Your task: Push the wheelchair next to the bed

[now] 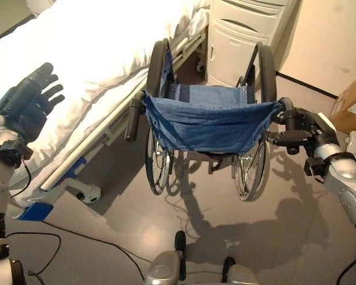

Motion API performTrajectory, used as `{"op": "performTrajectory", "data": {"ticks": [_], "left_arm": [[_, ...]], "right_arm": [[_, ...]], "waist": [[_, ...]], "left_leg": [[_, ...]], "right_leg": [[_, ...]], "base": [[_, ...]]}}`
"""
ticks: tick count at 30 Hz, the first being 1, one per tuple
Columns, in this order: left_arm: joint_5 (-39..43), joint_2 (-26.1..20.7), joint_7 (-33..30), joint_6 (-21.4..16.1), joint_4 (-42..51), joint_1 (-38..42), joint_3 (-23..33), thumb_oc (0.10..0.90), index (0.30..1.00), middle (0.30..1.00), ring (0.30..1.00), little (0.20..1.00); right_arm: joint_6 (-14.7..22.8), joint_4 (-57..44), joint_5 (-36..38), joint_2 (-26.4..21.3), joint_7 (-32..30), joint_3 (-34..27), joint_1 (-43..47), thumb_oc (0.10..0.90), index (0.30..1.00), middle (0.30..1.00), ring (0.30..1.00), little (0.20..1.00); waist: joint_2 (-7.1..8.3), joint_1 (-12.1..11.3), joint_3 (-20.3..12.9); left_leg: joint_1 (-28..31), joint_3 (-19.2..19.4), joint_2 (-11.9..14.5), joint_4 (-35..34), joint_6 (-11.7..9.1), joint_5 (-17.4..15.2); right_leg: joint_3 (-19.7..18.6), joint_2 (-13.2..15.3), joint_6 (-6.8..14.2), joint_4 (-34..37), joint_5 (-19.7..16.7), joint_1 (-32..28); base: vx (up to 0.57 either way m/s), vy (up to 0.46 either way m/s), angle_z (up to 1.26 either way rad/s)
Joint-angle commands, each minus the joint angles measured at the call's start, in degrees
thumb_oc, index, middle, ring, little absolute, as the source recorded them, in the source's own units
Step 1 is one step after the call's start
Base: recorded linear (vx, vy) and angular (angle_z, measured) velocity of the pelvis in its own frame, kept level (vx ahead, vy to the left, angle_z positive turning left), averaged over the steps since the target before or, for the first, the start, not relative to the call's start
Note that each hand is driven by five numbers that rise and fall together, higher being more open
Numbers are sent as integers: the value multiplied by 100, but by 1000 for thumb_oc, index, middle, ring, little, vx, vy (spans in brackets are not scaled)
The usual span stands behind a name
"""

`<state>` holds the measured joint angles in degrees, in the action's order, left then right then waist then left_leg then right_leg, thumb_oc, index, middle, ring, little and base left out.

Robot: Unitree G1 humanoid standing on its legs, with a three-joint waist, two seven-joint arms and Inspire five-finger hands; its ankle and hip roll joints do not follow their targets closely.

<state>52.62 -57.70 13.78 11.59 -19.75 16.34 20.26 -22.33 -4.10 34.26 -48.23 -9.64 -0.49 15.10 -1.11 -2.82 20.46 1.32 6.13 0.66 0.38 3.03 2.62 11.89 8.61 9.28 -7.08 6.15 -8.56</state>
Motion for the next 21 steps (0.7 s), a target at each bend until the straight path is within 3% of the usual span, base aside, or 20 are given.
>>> {"op": "performTrajectory", "data": {"ticks": [1,7,12,21], "left_arm": [[259,-405,28,-471,67,-302,328,800,900,900,900,900],[346,-478,149,-341,-32,-423,498,800,900,900,900,900],[338,-418,181,-342,-61,-480,479,800,900,900,900,900],[382,-290,117,-269,53,-580,455,800,900,900,900,900]], "right_arm": [[1048,-82,-151,-645,-802,-1193,-272,800,900,900,900,900],[1191,-30,116,-701,-798,-1584,-600,800,900,900,900,900],[1512,88,536,-577,-1210,-1727,-657,800,900,900,900,900],[1517,274,777,-375,-1986,-1873,-593,800,900,900,900,900]], "waist": [[-96,214,-1440],[-84,279,-1605],[-97,286,-1650],[-136,251,-1673]], "left_leg": [[405,310,27,-230,-511,-408],[482,378,10,-387,-553,-355],[521,378,-5,-445,-552,-361],[552,369,-16,-492,-552,-378]], "right_leg": [[37,-346,-203,579,-426,484],[36,-400,-188,693,-487,464],[40,-403,-187,783,-503,418],[81,-367,-165,865,-516,375]], "base": [[0,0,0],[1,-3,4],[8,0,-4],[14,3,-6]]}}
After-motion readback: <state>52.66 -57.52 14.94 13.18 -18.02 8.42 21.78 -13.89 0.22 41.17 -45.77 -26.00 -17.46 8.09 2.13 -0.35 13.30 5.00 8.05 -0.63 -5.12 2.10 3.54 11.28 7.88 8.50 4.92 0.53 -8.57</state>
